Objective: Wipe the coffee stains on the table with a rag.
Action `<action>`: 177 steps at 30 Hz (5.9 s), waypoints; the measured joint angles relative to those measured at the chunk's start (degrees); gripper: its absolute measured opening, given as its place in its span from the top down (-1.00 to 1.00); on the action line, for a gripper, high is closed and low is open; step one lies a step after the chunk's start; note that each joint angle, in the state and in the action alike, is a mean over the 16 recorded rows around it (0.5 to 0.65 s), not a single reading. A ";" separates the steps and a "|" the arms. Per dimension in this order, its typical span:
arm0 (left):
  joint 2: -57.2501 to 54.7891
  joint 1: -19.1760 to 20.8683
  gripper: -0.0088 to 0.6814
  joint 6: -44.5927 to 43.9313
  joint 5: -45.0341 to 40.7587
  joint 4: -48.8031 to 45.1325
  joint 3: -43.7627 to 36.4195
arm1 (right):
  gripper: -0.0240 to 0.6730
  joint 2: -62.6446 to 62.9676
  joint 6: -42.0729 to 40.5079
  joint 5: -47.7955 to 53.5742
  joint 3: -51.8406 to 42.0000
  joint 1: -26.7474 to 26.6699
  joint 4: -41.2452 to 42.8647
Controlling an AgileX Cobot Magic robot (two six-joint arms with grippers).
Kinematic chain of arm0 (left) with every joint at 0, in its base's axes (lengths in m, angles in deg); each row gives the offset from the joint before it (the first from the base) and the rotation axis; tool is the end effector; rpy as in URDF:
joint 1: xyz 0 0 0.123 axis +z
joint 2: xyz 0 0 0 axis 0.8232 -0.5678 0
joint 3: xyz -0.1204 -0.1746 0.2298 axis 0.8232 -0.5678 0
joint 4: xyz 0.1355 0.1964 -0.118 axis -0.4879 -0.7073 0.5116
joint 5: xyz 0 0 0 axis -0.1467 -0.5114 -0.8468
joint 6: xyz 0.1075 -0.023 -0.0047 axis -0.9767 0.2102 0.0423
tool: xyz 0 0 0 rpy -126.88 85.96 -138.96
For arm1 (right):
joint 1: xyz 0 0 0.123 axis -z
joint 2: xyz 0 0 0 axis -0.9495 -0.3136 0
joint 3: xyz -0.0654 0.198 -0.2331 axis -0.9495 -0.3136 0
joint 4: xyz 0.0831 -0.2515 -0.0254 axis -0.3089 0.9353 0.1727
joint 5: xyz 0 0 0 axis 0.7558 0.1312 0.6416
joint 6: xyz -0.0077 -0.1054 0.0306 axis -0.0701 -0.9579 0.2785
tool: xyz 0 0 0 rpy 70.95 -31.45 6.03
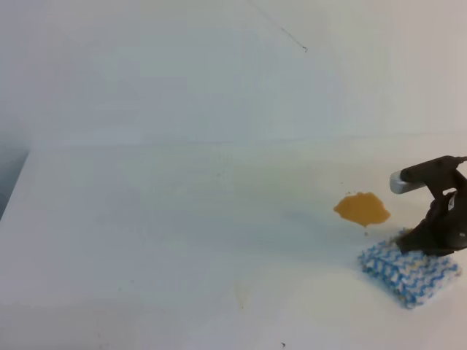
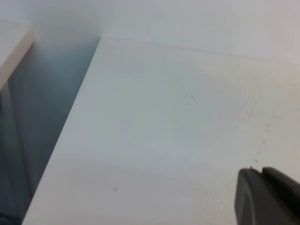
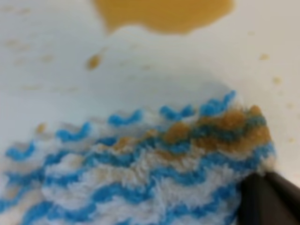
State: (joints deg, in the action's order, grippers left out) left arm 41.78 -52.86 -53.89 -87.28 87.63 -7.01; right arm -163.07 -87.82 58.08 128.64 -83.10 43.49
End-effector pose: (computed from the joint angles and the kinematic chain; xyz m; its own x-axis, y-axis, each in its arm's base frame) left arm 0.0590 -0.0017 0.1662 -0.2260 -0.2576 -0.9394 -0.0640 0.9662 -0.2495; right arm 0.3697 0.0722 0.1339 -0.8664 -0.3415 -0.3644 -0.3365 0.9383 -0.0794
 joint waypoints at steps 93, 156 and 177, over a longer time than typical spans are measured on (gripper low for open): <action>0.00 0.00 0.97 0.00 0.00 0.00 0.00 | 0.93 -17.91 -8.90 7.99 26.43 -14.35 -6.87; 0.00 0.00 0.97 0.00 0.00 0.00 0.00 | 0.93 -17.83 -4.50 6.59 29.52 -5.83 0.12; 0.00 0.00 0.97 0.00 0.00 0.00 0.00 | 0.93 -13.10 -8.45 7.52 18.70 -12.90 -11.59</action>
State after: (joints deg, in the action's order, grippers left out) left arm 41.78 -52.86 -53.89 -87.28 87.63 -7.01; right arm -176.17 -96.27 65.61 147.34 -96.00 31.90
